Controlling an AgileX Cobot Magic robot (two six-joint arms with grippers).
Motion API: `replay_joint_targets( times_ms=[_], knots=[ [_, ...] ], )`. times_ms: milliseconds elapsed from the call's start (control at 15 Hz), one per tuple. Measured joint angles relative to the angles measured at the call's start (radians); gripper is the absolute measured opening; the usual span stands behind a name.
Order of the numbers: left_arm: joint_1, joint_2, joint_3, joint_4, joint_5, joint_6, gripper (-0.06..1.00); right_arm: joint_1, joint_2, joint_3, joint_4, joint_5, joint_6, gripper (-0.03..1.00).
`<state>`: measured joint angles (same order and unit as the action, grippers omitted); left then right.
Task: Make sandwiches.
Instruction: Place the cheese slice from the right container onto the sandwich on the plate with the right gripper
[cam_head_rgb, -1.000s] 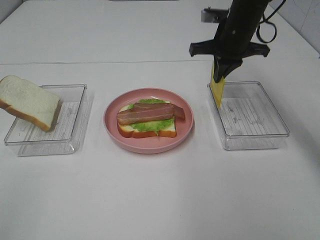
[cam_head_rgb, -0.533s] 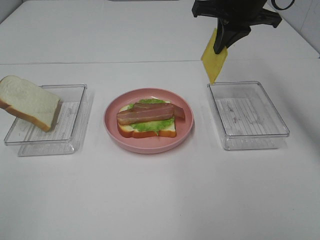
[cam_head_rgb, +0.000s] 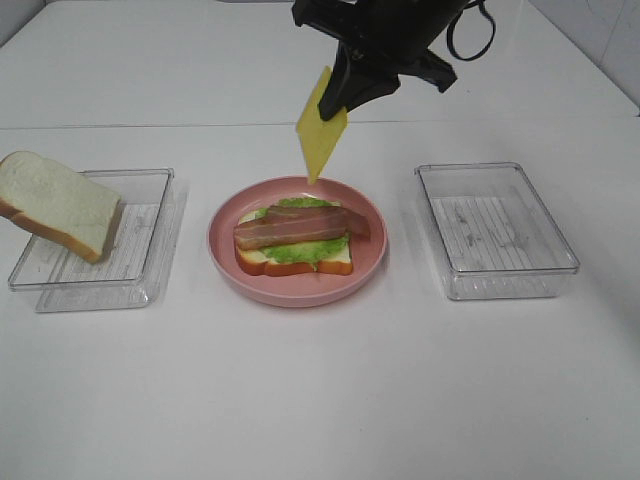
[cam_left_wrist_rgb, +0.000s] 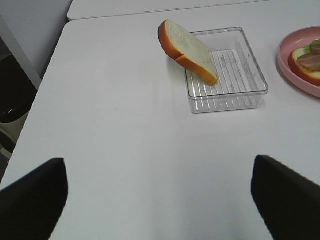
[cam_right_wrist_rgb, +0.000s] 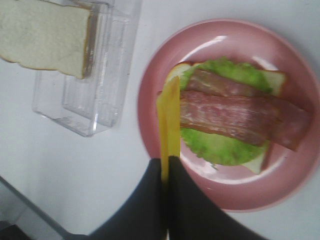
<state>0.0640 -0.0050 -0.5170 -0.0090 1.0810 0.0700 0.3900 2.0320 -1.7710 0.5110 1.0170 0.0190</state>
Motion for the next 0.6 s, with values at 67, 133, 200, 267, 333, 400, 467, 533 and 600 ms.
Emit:
replay_joint_targets(
  times_ms=[67, 133, 200, 267, 333, 400, 467, 533, 600],
  knots=[
    [0.0, 0.0, 0.0, 0.0, 0.0, 0.0, 0.91, 0.002, -0.001, 0.032, 0.065, -0.025, -0.035, 0.02],
    [0.0, 0.0, 0.0, 0.0, 0.0, 0.0, 0.91, 0.002, -0.003, 0.06, 0.125, -0.039, -0.08, 0.02],
    [0.0, 0.0, 0.0, 0.0, 0.0, 0.0, 0.91, 0.002, -0.005, 0.087, 0.183, -0.054, -0.122, 0.02],
    [0.0, 0.0, 0.0, 0.0, 0.0, 0.0, 0.91, 0.002, -0.006, 0.118, 0.248, -0.073, -0.168, 0.02],
    [0.0, 0.0, 0.0, 0.0, 0.0, 0.0, 0.91, 0.002, -0.006, 0.149, 0.321, -0.097, -0.216, 0.02],
    [0.0, 0.0, 0.0, 0.0, 0.0, 0.0, 0.91, 0.002, -0.006, 0.185, 0.389, -0.118, -0.269, 0.02],
    [0.0, 0.0, 0.0, 0.0, 0.0, 0.0, 0.91, 0.002, -0.006, 0.214, 0.451, -0.139, -0.314, 0.02],
    [0.0, 0.0, 0.0, 0.0, 0.0, 0.0, 0.91, 0.002, -0.006, 0.237, 0.507, -0.153, -0.351, 0.02],
    [0.0, 0.0, 0.0, 0.0, 0.0, 0.0, 0.91, 0.002, 0.001, 0.249, 0.547, -0.161, -0.378, 0.02]
  ],
)
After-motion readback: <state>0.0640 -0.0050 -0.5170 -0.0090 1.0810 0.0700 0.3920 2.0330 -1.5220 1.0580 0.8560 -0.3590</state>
